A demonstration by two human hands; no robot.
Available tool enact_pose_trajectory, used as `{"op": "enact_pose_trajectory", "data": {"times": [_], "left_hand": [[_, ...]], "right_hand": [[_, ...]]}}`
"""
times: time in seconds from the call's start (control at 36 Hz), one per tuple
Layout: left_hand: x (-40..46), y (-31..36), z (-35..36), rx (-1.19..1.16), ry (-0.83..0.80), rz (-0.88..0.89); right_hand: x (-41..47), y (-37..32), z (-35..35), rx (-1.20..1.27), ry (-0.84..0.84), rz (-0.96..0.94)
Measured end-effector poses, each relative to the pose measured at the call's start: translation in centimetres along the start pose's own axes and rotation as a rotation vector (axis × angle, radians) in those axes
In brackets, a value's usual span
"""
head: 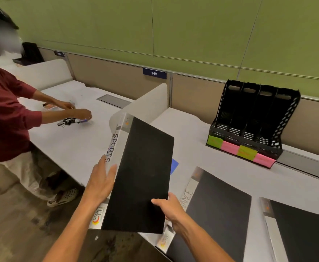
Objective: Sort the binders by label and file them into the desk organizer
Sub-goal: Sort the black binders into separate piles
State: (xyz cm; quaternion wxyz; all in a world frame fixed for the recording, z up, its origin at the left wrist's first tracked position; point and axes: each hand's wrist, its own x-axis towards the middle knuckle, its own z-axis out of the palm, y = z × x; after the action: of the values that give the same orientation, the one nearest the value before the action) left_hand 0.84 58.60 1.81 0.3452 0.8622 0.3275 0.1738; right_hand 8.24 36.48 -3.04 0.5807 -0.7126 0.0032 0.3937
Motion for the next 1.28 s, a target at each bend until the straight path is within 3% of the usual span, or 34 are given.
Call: {"op": "enact_pose_trajectory", "data": {"times": [0.19,0.47,0.58,0.81,1.0,1.14,1.28], "left_hand": [[5.1,-2.6,2.0,0.068,-0.163,-0.001],[8.3,-3.2,4.4,0.15,-0.271,-0.029],[8.5,-4.0,5.1,0.185,-0.282,-0.024],[7.6,-4.4,6.7,0.393,-0.222,-0.024],[2.9,-0.5,9.9,0.209,-0.132,0.197],[-2.5,1.9,14.3,0.066,-0.358,0.298],[-6.4,4.1,17.5,0.006,-0.605,0.224]], "right_hand": [[3.8,1.3,2.7,0.051,0.048,0.187],[5.8,3.1,3.4,0.02,0.154,0.216],[5.7,2.8,3.4,-0.09,0.218,0.17],[4.6,2.1,3.2,-0.104,0.143,0.104],[2.8,3.7,0.6,-0.256,0.186,-0.079],[1.0,5.3,-3.5,-0.251,0.36,-0.165],[-1.4,9.2,-8.5,-0.399,0.586,-0.019]]}}
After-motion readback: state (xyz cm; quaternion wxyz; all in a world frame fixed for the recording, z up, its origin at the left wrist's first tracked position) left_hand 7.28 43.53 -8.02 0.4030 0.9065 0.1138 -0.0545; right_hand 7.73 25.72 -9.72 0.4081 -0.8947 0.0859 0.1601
